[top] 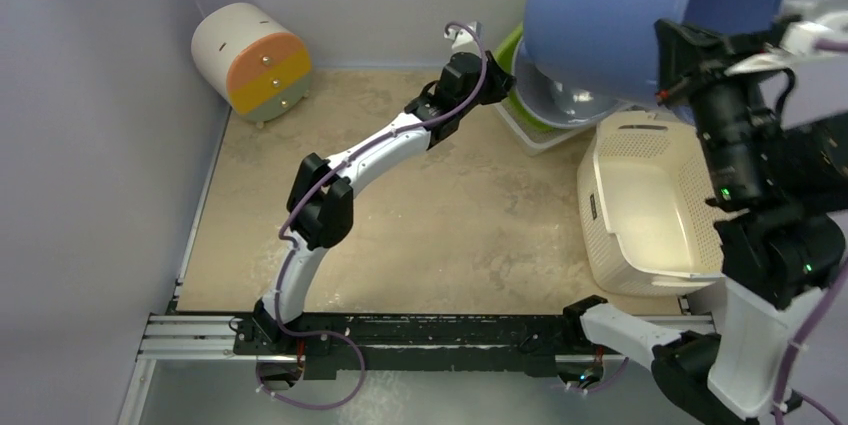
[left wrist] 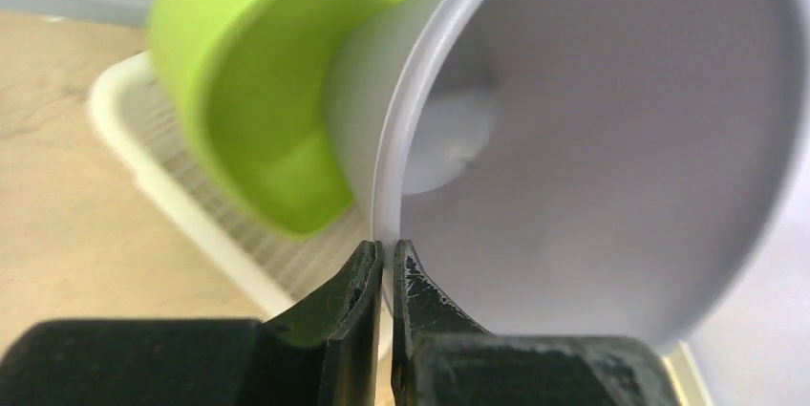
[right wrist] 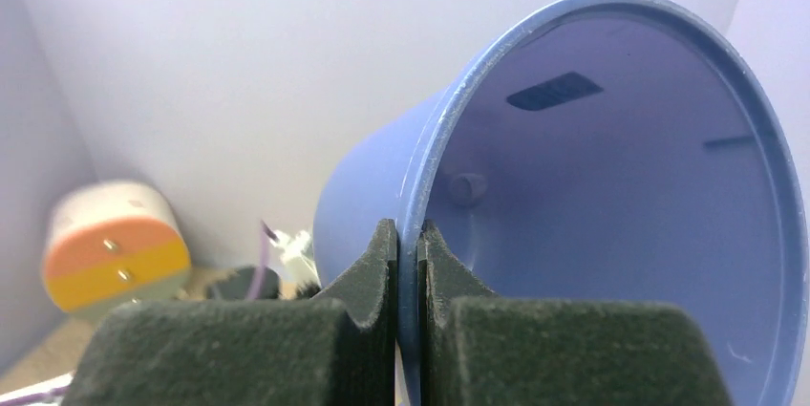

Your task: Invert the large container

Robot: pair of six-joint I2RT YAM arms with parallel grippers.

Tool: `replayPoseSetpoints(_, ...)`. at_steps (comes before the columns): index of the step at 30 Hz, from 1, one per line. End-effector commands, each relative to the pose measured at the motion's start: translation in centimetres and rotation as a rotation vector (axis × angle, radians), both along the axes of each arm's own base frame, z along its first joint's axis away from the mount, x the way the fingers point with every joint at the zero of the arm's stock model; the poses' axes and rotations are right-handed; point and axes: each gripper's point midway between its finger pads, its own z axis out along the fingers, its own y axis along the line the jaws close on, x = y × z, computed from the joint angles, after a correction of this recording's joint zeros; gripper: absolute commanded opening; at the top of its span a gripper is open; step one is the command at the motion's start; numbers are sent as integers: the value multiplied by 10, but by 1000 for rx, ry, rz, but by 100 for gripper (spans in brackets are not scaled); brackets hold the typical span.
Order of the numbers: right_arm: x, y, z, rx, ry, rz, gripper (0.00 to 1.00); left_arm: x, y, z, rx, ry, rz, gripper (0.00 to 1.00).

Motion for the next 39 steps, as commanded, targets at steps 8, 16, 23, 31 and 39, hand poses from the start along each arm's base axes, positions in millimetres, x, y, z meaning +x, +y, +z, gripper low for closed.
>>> replayPoseSetpoints(8,-38,23,75,107,-326,197,0,-7,29,10,124,-53,-16,49)
replayPoseSetpoints(16,-15,55,64,113,-287,324,0,-33,107,44,192,-127,66,66)
replayPoseSetpoints(23,11,84,44,130,-234,426,0,-49,245,41,260,-90,333,69)
replayPoseSetpoints(31,46,125,24,159,-177,576,0,-85,367,30,406,-8,640,70)
replayPoseSetpoints(39,75,182,-13,191,-45,836,0,-115,421,17,450,63,850,67)
